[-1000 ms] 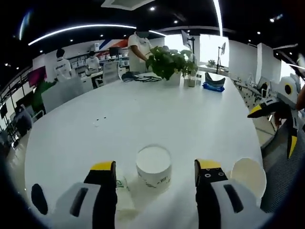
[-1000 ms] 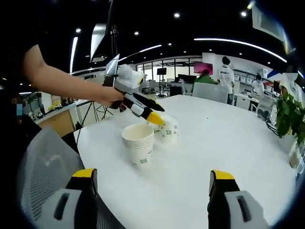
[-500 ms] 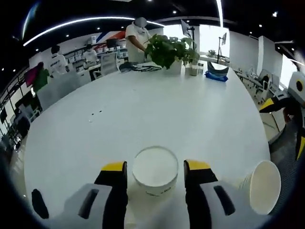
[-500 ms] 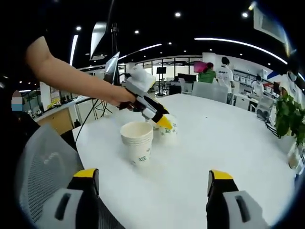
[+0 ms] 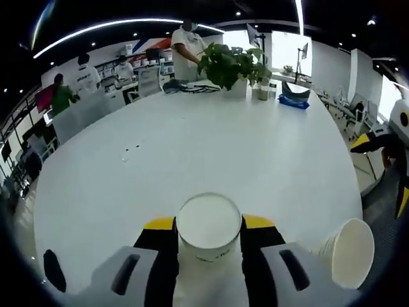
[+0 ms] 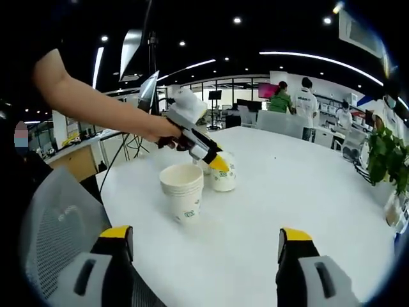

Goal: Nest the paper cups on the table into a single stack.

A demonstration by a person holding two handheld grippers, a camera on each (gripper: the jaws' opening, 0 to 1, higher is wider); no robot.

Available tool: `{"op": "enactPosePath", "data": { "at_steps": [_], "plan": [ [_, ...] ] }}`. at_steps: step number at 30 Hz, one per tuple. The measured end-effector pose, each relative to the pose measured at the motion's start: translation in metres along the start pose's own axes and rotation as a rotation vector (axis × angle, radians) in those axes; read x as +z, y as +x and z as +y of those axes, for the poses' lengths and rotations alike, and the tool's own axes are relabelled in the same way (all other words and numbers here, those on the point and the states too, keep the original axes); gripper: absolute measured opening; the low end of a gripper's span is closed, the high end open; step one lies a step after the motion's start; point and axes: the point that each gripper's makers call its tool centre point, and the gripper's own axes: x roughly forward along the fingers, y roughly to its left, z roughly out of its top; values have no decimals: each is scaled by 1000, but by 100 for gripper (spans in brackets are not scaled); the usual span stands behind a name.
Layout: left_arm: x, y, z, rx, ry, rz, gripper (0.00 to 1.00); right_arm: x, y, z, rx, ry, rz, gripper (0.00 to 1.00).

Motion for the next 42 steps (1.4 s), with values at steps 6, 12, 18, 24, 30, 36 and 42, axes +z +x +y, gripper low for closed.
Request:
{"op": "enactPosePath", "data": {
  "at_steps": [6,12,18,24,30,36,42],
  "plan": [
    [18,-17,0,21,-9,-61,36,1,0,0,1,-3,-4,95],
    [43,-41,-1,38,-81,-147,36,3,-1,-2,-5,6,-15,95],
    [57,-68,-15,16,-89,-170,35,8,-2,-4,-3,23,-31,94],
    [72,-89,-37,-46,-102,-200,35,30,2,2,28,23,-97,88],
    [85,-112,-59,-94,-79,-225,35,50,8,10,68,31,-142,85],
    [93,-131,-75,-129,-56,-252,36,67,11,21,116,37,-180,81],
    [100,-144,-92,-174,-26,-273,35,74,11,30,156,42,-189,75]
  ]
}}
